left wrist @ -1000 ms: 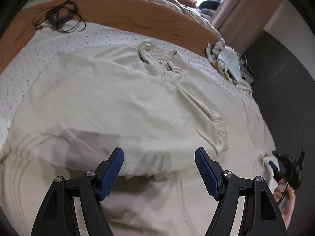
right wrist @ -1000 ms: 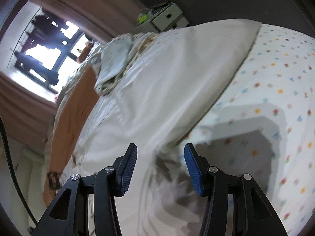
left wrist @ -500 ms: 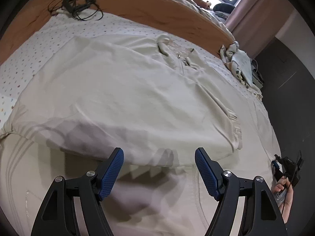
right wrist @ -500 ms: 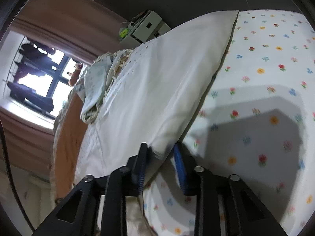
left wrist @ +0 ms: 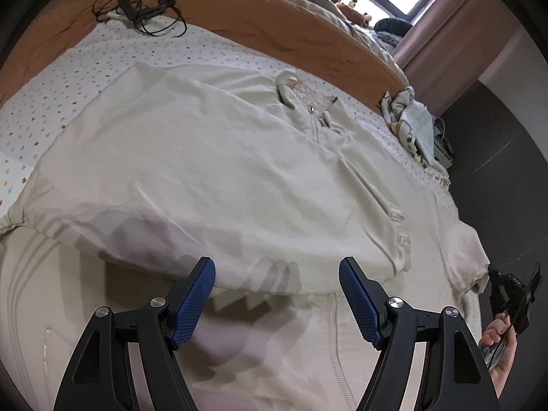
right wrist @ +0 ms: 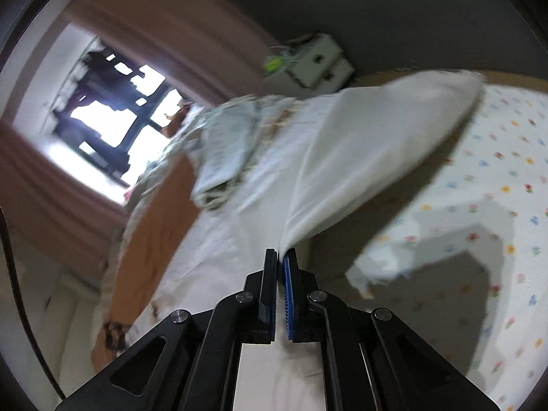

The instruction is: Fold large clothes

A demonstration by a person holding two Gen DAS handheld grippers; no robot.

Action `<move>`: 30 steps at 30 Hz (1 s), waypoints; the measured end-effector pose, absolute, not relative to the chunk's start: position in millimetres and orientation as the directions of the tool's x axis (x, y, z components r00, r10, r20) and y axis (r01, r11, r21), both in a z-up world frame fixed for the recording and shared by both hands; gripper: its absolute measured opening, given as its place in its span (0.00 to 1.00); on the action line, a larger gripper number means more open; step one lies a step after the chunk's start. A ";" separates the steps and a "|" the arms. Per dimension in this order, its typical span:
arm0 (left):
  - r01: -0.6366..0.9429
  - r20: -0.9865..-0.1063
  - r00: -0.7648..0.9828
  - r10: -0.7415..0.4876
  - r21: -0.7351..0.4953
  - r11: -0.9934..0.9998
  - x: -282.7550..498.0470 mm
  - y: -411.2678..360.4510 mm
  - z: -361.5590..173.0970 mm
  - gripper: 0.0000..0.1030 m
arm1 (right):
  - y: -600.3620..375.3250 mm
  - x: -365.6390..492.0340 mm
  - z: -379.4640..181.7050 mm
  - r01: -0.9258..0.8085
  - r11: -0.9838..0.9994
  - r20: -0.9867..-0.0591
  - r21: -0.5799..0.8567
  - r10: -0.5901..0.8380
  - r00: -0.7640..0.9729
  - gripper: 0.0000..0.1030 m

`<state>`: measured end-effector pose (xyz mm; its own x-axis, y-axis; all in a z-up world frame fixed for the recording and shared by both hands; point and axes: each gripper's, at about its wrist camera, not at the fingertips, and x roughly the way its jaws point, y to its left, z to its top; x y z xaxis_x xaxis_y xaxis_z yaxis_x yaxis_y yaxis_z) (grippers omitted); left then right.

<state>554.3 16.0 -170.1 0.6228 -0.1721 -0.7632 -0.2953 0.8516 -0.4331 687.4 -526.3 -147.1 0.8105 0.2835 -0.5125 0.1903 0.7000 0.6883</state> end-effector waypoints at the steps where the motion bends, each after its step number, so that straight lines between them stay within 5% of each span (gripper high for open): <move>1: -0.296 -0.760 0.625 -0.176 -0.440 0.848 553.2 16.8 -169.8 0.73 | -517.6 687.8 -143.8 0.172 0.708 -0.510 0.685 0.297 0.807 0.06; 10: -0.283 -0.752 0.627 -0.203 -0.463 0.840 551.7 17.7 -168.2 0.73 | -421.8 702.0 -147.8 0.063 0.788 -0.592 0.612 0.404 0.697 0.05; 13: -0.285 -0.751 0.627 -0.207 -0.468 0.836 550.6 19.4 -168.4 0.73 | -394.3 710.5 -165.2 0.095 0.818 -0.688 0.567 0.407 0.601 0.17; 15: -0.287 -0.751 0.627 -0.206 -0.469 0.835 550.3 20.0 -169.2 0.73 | -392.0 707.4 -171.4 0.104 0.799 -0.685 0.593 0.432 0.586 0.44; 17: -0.290 -0.752 0.626 -0.206 -0.470 0.834 550.5 19.6 -169.5 0.73 | -399.2 699.8 -166.8 0.115 0.789 -0.668 0.603 0.421 0.614 0.49; 22: -0.282 -0.757 0.619 -0.209 -0.463 0.841 551.2 15.6 -170.7 0.73 | -436.1 681.6 -146.8 0.130 0.761 -0.591 0.636 0.372 0.715 0.50; 30: -0.290 -0.763 0.618 -0.192 -0.447 0.846 553.2 14.8 -172.6 0.73 | -509.0 671.0 -177.7 0.313 0.673 -0.613 0.670 0.263 0.745 0.50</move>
